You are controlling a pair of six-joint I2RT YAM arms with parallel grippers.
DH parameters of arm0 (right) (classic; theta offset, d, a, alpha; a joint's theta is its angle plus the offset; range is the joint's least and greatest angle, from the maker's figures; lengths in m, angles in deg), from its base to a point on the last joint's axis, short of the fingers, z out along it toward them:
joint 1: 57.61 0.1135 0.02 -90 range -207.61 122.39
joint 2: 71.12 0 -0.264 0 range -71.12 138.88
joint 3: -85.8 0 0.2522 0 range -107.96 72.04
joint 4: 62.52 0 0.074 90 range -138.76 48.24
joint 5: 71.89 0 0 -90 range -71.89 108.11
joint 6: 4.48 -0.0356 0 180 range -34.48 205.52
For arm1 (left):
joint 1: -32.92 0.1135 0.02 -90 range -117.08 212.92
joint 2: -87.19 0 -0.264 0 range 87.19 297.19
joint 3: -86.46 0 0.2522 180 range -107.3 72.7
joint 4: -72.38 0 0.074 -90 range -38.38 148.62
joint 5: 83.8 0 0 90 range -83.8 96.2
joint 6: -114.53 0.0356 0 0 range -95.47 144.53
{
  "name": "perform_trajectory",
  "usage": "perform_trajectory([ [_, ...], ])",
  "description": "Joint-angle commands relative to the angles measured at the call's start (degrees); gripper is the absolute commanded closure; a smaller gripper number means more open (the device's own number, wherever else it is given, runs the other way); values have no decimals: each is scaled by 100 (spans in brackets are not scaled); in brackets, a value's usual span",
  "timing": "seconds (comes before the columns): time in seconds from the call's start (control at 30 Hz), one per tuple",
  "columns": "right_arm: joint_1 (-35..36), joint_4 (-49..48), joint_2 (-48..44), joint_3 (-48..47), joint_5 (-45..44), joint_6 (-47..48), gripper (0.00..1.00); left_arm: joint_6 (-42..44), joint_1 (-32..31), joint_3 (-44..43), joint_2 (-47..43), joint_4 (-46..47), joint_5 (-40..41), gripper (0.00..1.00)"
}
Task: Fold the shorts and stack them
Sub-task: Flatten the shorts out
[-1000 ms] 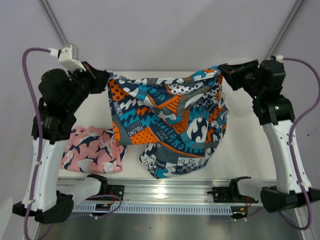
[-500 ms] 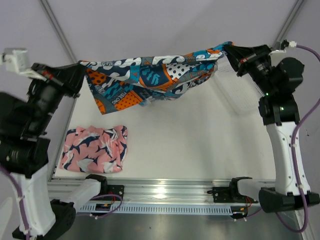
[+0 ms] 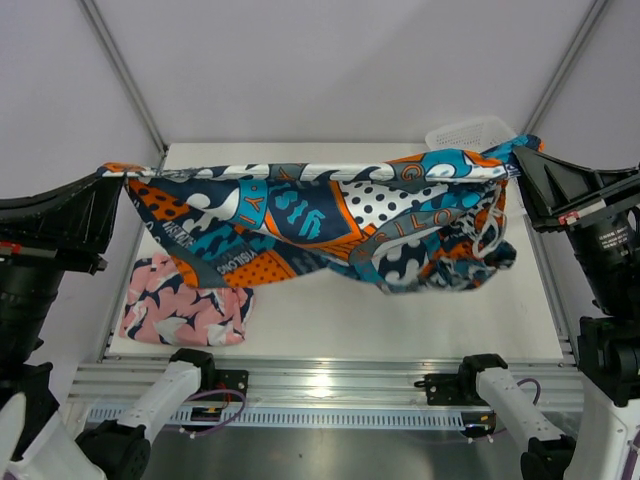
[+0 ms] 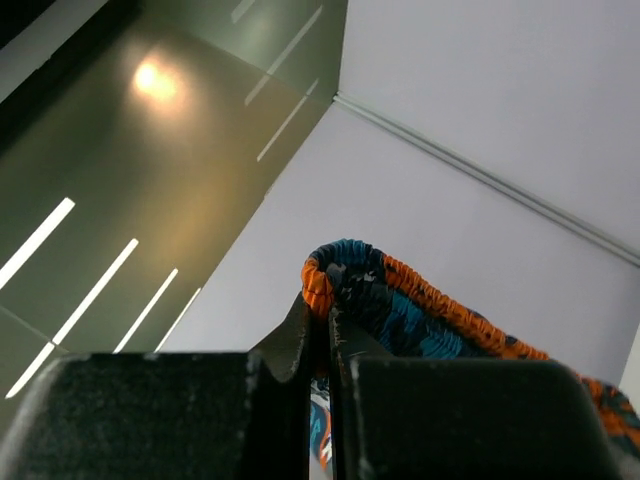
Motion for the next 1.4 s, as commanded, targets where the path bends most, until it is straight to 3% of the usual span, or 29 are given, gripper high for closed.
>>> perform_trajectory([
  [0.0, -38, 579, 148, 117, -596, -74, 100, -215, 51, -222, 529, -62, 59, 100],
  [0.13, -46, 492, 490, 757, -423, -408, 100, -365, 51, 171, 1040, -116, -30, 100],
  [0.33, -169, 8, 1465, 1865, -228, -637, 100, -602, 104, 2201, 1392, 912, 488, 100],
  [0.53, -143, -912, 2440, 2929, -500, -514, 100, -1199, 368, 4740, 1911, 2641, 638, 100],
  [0.67, -12, -1407, 3231, 3194, -869, -260, 100, -1253, 455, 5436, 2429, 3408, 858, 100],
  [0.87, 164, -1618, 5310, 2150, -993, 13, 100, -1340, 508, 5772, 3466, 4445, 1236, 100],
  [1.03, 349, -1829, 6931, 762, -966, 4, 100, -1332, 552, 5316, 4413, 4649, 1534, 100],
  [1.17, 437, -2014, 8319, -1623, -809, 452, 100, -1384, 693, 4551, 5127, 4534, 1526, 100],
  [1.2, 454, -2014, 8896, -2136, -765, 618, 93, -1419, 728, 4385, 5259, 4447, 1535, 100],
  [1.23, 463, -1622, 9224, -2776, -729, 1203, 52, -1481, 789, 4148, 5399, 4377, 1535, 92],
  [1.27, 481, -1070, 9541, -3488, -946, 1426, 29, -1490, 816, 4033, 5635, 4280, 1544, 76],
  [1.3, 498, -395, 9988, -4600, -1053, 1646, 7, -1490, 825, 3823, 5707, 4149, 1561, 53],
  [1.33, 498, -318, 10062, -4802, -1098, 2022, 1, -1499, 842, 3786, 5743, 4087, 1613, 22],
  [1.37, 481, -335, 10019, -4761, -1142, 2104, 0, -1473, 842, 3768, 5717, 4069, 1614, 13],
])
